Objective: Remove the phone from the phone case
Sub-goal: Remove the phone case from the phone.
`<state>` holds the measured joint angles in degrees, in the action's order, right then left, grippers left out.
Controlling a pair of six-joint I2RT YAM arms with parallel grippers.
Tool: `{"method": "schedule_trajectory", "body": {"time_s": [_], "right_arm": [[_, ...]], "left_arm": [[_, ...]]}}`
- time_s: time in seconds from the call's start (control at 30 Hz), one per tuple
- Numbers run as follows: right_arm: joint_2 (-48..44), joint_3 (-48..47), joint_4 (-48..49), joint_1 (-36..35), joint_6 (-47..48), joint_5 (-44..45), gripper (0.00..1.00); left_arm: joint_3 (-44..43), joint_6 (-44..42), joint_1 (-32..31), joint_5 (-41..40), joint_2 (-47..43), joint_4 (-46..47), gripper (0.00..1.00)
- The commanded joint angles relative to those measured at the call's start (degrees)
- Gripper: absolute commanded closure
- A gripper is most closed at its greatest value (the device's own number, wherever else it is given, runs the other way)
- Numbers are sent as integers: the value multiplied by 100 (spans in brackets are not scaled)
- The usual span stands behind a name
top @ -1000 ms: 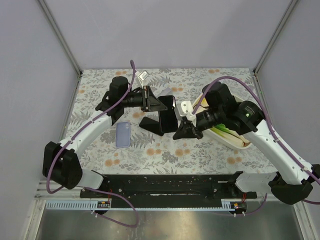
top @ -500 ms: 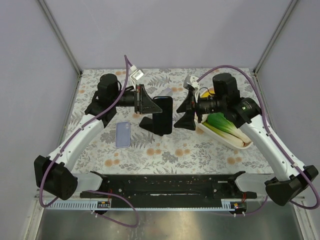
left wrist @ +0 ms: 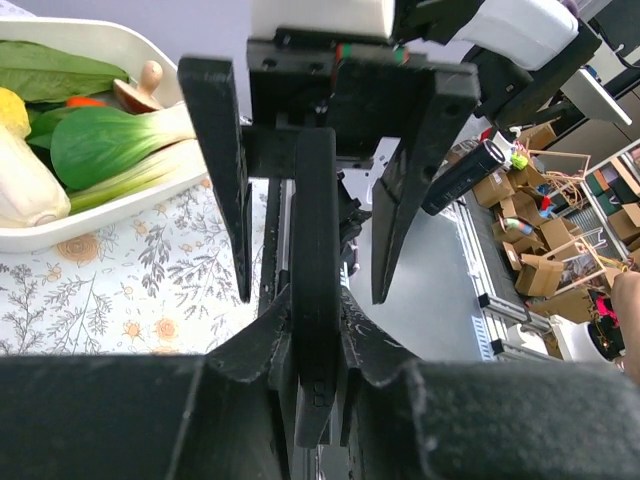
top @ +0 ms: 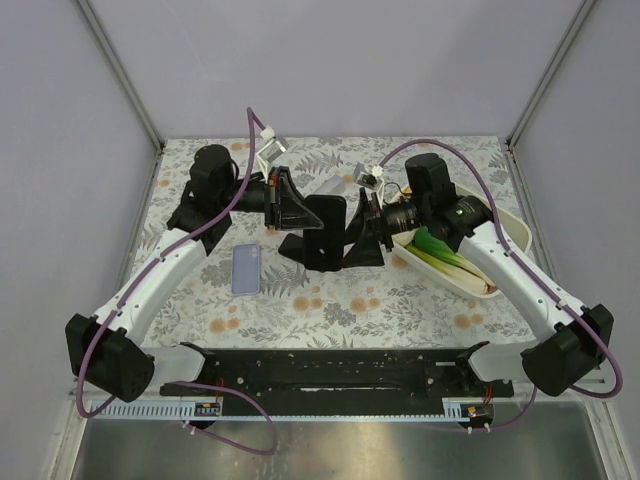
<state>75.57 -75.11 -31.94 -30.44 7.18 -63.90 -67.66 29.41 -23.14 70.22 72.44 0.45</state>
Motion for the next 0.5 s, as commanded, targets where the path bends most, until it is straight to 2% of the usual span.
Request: {"method": "schedule_trajectory", "body": {"time_s": [0.0, 0.13, 0.3, 0.47], "right_arm": [[46, 312, 846, 3, -410, -448, 19], [81, 506, 1171, -6, -585, -439, 22], [133, 427, 1217, -15, -630, -527, 28], [89, 287, 998, -15, -464, -431, 28]], "left_arm": [[-266, 467, 28, 54, -117, 1087, 100], [-134, 873, 20, 45, -99, 1616, 100], [-63, 847, 20, 97, -125, 1616, 100], [-28, 601, 20, 89, -169, 1309, 100]]}}
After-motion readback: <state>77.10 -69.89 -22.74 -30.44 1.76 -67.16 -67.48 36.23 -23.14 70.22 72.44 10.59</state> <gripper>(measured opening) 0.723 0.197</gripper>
